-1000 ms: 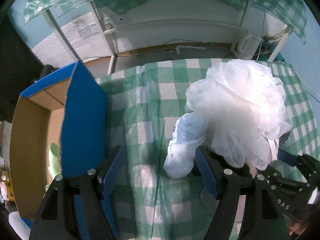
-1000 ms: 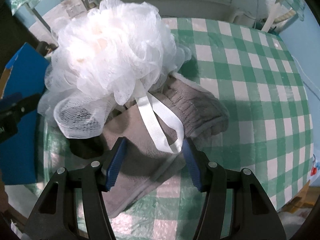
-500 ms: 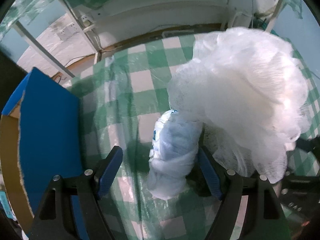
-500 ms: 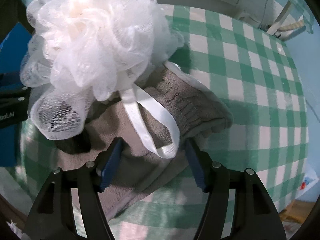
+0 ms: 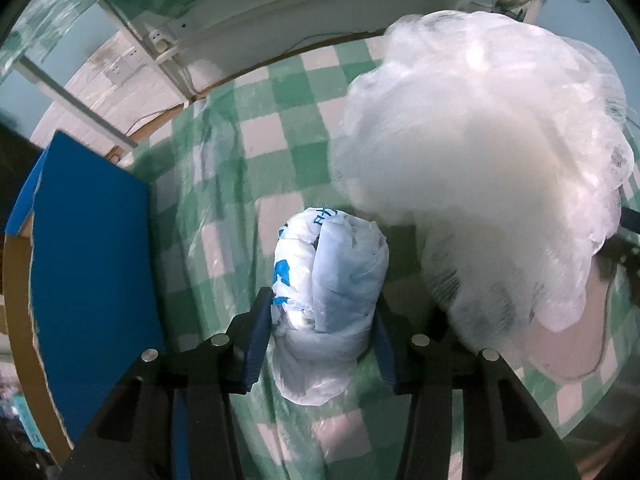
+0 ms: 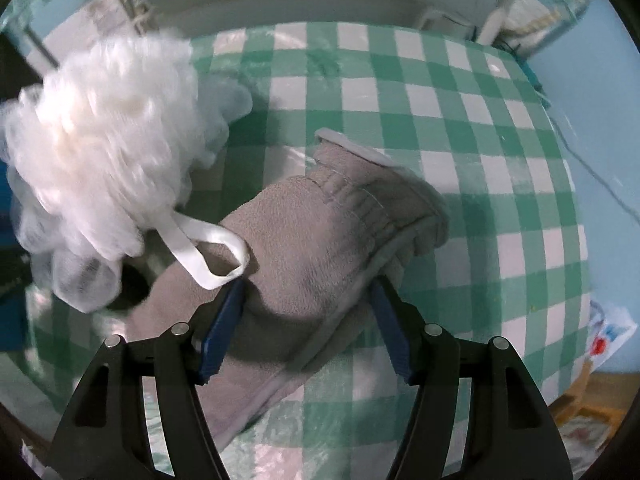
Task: Organize soft objects
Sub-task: 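Lift the bag bundle with the left tool while the right tool lifts the grey mitt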
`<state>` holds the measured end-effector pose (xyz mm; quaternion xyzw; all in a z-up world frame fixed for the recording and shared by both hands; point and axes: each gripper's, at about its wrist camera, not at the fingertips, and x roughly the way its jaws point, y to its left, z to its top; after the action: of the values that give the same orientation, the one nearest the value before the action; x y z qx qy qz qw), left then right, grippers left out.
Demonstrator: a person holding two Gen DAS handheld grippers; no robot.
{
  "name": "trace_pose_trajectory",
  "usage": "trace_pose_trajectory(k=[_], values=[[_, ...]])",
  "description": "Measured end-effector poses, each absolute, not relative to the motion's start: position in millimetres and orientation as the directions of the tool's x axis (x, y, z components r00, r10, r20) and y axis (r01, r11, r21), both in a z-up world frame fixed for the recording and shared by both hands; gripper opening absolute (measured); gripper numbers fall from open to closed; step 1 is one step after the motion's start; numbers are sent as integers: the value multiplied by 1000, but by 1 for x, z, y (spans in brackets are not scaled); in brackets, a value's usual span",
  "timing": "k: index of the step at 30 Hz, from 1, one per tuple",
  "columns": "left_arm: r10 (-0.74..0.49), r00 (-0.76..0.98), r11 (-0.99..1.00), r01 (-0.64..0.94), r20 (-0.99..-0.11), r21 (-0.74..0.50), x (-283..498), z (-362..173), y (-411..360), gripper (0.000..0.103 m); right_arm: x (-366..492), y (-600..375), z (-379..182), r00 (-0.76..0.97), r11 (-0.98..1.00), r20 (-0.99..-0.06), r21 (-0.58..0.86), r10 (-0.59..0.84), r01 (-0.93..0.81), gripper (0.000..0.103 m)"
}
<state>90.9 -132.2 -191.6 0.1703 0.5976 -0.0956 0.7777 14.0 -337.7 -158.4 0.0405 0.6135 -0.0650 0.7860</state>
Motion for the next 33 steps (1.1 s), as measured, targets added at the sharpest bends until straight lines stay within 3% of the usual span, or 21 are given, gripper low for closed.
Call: trace_pose_trajectory(k=[11,18,25,27,30,33], values=[[54,241,936,325,-969,133,73,-187,-125,47,-18,-377,-163,216,924,-971,172,101,341,66],[38,239,941,318,-970,115,73,-190,-119,48,-15,-352,-171,224,942,-972,133,64,308,68],[20,212,945,314,-977,87,76,-201,-112,59,-1,-329,-185,221,961,-975,50,-12,271,68],[17,206,945,315,-978,83,78,-205,-111,59,-1,-321,-185,242,970,-970,40,-21,242,56],[0,213,947,313,-977,68,79,-205,-111,49,3,-311,-181,262,980,-965,30,-23,197,34],[15,232,946,313,-972,89,80,-203,-110,43,4,-308,-173,273,984,-962,48,-1,172,19]])
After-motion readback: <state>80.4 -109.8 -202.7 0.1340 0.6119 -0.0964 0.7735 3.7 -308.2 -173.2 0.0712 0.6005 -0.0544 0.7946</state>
